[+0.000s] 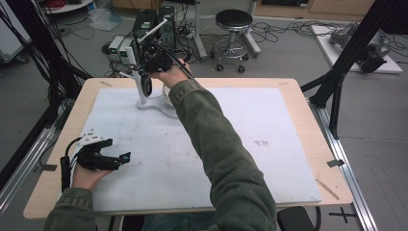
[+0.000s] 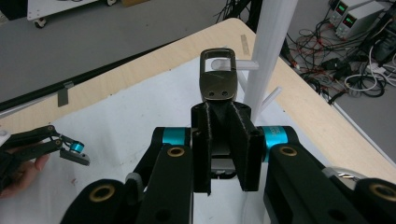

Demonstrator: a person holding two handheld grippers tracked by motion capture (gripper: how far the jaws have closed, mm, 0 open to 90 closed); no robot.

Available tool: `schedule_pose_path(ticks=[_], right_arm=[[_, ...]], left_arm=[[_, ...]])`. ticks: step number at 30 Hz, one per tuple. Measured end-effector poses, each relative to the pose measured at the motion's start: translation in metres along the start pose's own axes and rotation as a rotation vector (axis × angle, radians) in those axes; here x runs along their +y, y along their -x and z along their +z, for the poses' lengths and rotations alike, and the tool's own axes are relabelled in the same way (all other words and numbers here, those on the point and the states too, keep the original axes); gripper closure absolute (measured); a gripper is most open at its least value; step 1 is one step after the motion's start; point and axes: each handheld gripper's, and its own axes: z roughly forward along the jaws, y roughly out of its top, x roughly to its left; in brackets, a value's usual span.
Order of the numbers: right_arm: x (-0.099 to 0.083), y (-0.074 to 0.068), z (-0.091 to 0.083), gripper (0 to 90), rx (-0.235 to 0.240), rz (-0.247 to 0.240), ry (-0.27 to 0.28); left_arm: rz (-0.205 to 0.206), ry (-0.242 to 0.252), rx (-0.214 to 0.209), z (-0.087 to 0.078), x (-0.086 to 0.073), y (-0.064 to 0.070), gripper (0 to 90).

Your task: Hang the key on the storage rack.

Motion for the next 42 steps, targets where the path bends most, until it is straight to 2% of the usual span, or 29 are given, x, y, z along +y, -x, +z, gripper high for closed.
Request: schedule_pose_path(ticks=[6, 8, 11, 16, 17, 18, 20, 21, 25, 27, 28, 33, 35, 37, 42], right_arm=[[-0.002, 0.002, 0.009, 78.5, -0.019, 0.016, -0.008], [-0.002, 0.004, 0.011, 78.2, -0.011, 0.022, -0.003], [-0.001, 0.004, 0.005, 78.2, -0.002, 0.034, 0.053], [-0.002, 0.005, 0.002, 77.6, -0.013, 0.036, 0.042], [-0.005, 0.007, 0.0, 71.1, -0.018, 0.046, 0.042], [-0.005, 0.007, 0.0, 71.1, -0.018, 0.046, 0.042], [-0.01, 0.009, -0.001, 54.0, -0.024, 0.067, 0.042], [-0.012, 0.009, -0.002, 48.9, -0.028, 0.076, 0.035], [-0.027, 0.01, -0.003, 34.3, -0.049, 0.11, 0.03], [-0.032, 0.011, -0.004, 26.4, -0.063, 0.127, 0.005], [-0.035, 0.011, -0.005, 24.6, -0.079, 0.128, 0.003], [-0.051, 0.016, -0.014, 11.8, -0.088, 0.143, 0.014], [-0.058, 0.019, -0.018, 10.0, -0.103, 0.147, 0.009], [-0.064, 0.021, -0.023, 1.7, -0.114, 0.162, 0.01], [-0.081, 0.025, -0.034, 0.5, -0.127, 0.148, 0.0]], left_arm=[[-0.001, -0.005, -0.01, 0.001, 0.0, -0.001, 2.7], [-0.001, -0.002, -0.012, 0.001, 0.0, 0.0, 2.7], [-0.002, 0.0, -0.014, 0.0, 0.0, 0.0, 2.7], [-0.002, 0.005, -0.014, 0.0, 0.0, 0.0, 2.7], [-0.006, 0.004, -0.017, 0.0, 0.0, 0.0, 2.7], [-0.005, 0.002, -0.018, 0.0, 0.0, 0.0, 2.7], [-0.004, -0.001, -0.017, 0.001, 0.0, 0.0, 2.7], [-0.004, -0.002, -0.017, 0.001, 0.0, 0.0, 2.7], [-0.002, -0.006, -0.017, 0.001, 0.0, 0.0, 2.7], [-0.003, -0.007, -0.017, 0.001, 0.0, 0.0, 2.7], [-0.003, -0.008, -0.018, 0.001, 0.0, 0.0, 2.7], [0.0, -0.009, -0.015, 0.002, 0.0, 0.0, 2.7], [0.0, -0.009, -0.014, 0.002, 0.0, 0.0, 2.7], [0.001, -0.011, -0.014, 0.002, 0.0, 0.0, 2.7], [0.005, -0.013, -0.013, 0.002, 0.0, 0.0, 2.7]])
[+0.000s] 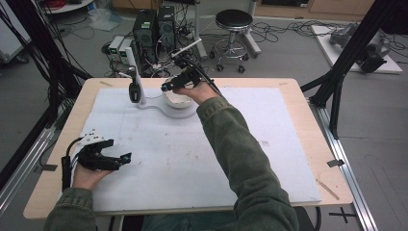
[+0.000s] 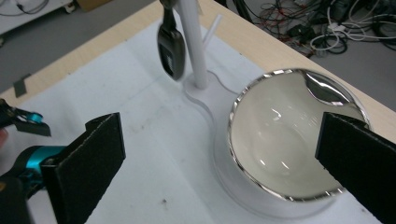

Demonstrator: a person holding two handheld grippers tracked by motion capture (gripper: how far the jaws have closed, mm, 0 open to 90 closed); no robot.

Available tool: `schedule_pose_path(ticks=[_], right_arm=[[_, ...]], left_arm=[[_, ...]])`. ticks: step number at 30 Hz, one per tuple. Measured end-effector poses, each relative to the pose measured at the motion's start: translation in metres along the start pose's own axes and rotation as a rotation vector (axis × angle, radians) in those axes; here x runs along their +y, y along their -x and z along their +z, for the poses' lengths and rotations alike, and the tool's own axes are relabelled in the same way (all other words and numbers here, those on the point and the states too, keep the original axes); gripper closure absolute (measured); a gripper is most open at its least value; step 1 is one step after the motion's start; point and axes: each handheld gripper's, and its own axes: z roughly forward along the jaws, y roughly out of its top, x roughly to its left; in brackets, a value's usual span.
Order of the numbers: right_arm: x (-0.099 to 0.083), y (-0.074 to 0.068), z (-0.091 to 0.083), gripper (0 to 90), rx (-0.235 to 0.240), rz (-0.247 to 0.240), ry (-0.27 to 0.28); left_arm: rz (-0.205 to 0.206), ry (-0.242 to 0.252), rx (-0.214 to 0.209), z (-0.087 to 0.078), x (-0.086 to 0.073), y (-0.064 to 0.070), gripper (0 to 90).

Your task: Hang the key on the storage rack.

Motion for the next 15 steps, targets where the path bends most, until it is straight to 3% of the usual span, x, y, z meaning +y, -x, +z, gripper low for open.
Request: schedule_pose_path(ticks=[4, 7, 15], right_arm=[[-0.011, 0.003, -0.01, 0.5, 0.005, -0.007, 0.015], [-0.02, 0.006, -0.02, 0.5, -0.024, 0.0, -0.001], [-0.049, 0.021, -0.041, 0.5, -0.041, 0.034, 0.017]], left_arm=[[0.004, -0.001, 0.001, 0.0, 0.0, 0.0, 2.7], [0.003, -0.002, 0.002, 0.0, 0.0, 0.001, 2.7], [0.002, -0.004, 0.004, 0.0, 0.0, 0.002, 2.7]])
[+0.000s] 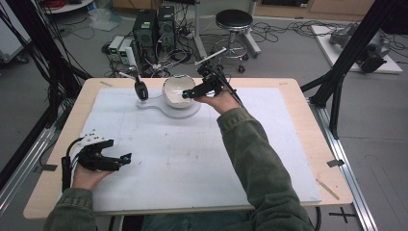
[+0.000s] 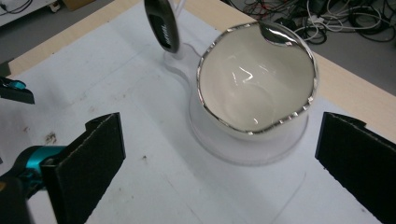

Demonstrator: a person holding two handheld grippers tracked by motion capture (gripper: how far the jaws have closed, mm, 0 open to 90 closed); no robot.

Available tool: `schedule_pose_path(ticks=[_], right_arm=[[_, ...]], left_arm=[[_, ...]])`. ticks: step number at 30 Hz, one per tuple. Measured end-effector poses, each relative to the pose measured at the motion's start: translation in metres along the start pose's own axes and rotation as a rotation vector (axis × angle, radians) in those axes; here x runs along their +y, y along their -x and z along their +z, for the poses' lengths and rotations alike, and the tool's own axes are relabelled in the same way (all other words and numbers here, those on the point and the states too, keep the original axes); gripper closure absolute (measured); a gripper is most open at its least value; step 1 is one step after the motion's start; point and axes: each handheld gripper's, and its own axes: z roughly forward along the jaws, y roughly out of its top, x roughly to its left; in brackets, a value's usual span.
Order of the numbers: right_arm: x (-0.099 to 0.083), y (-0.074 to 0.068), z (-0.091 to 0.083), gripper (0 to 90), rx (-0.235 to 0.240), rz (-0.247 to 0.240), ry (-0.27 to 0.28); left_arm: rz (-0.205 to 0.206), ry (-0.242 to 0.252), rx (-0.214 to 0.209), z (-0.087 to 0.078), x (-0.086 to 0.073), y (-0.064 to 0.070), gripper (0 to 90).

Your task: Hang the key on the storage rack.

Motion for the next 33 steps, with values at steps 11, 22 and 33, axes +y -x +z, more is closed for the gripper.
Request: schedule_pose_path(ticks=[11, 22, 33], right_arm=[[-0.038, 0.017, -0.031, 0.5, -0.027, 0.034, 0.009], [-0.077, 0.034, -0.061, 0.5, -0.075, 0.085, 0.027], [-0.123, 0.038, -0.067, 0.5, -0.079, 0.103, 0.031]], left_arm=[[0.004, -0.01, 0.003, -0.001, 0.0, 0.0, 2.7], [-0.006, -0.016, 0.006, -0.003, -0.002, 0.002, 2.7], [-0.012, -0.019, 0.012, -0.003, -0.003, 0.003, 2.7]])
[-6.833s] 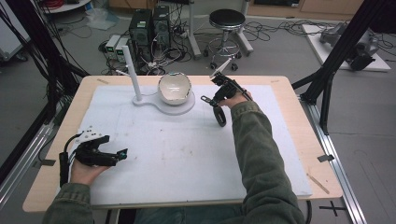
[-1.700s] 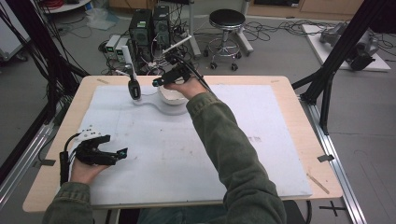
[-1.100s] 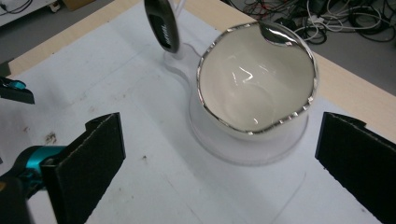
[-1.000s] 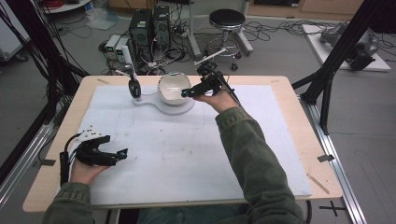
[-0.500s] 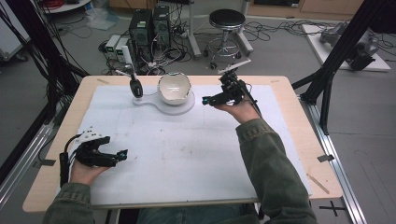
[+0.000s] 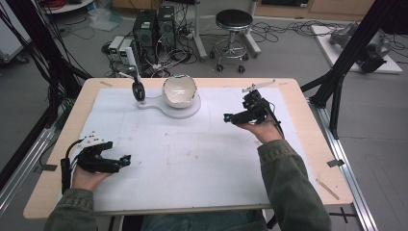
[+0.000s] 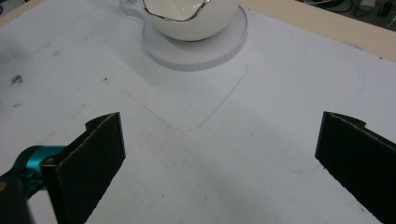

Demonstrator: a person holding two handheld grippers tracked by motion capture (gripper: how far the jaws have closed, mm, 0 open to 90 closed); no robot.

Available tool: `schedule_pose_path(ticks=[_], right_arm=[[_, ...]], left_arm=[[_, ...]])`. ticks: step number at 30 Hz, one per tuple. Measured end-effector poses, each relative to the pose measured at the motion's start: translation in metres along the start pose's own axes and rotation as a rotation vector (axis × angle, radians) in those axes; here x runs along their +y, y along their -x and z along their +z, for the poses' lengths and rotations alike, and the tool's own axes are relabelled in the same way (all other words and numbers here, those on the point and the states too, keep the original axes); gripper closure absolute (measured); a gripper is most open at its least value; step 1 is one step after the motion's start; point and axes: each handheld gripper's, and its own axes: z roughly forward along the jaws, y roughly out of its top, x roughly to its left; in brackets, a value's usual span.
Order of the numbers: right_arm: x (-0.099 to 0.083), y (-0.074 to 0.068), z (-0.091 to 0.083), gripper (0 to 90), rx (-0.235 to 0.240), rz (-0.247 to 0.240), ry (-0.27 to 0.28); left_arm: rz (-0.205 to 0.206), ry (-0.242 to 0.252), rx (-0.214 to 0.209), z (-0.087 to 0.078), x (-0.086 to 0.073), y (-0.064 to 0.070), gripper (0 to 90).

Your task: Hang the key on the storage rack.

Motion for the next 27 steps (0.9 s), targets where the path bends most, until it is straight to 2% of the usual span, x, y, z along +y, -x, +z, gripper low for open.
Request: schedule_pose_path(ticks=[2, 5, 10, 15, 22, 27], right_arm=[[-0.008, 0.001, 0.001, 0.5, -0.003, 0.01, -0.008], [-0.011, -0.002, 0.001, 0.5, -0.049, -0.012, -0.049], [-0.015, -0.008, -0.003, 0.6, -0.043, -0.035, -0.01], [-0.032, -0.006, -0.004, 0.5, -0.056, -0.018, -0.02], [-0.06, 0.004, -0.01, 0.5, -0.063, 0.04, 0.01], [-0.079, 0.01, -0.018, 0.5, -0.089, 0.074, 0.076]], left_arm=[[-0.001, 0.001, -0.001, 0.0, 0.0, 0.0, 2.7], [-0.001, 0.0, 0.001, 0.0, 0.0, 0.0, 2.7], [0.002, -0.003, 0.0, 0.0, 0.0, 0.0, 2.7], [0.003, -0.004, 0.001, 0.0, 0.0, 0.0, 2.7], [0.001, -0.006, 0.004, 0.0, -0.001, 0.0, 2.7], [0.007, -0.009, 0.006, 0.0, -0.001, 0.0, 2.7]])
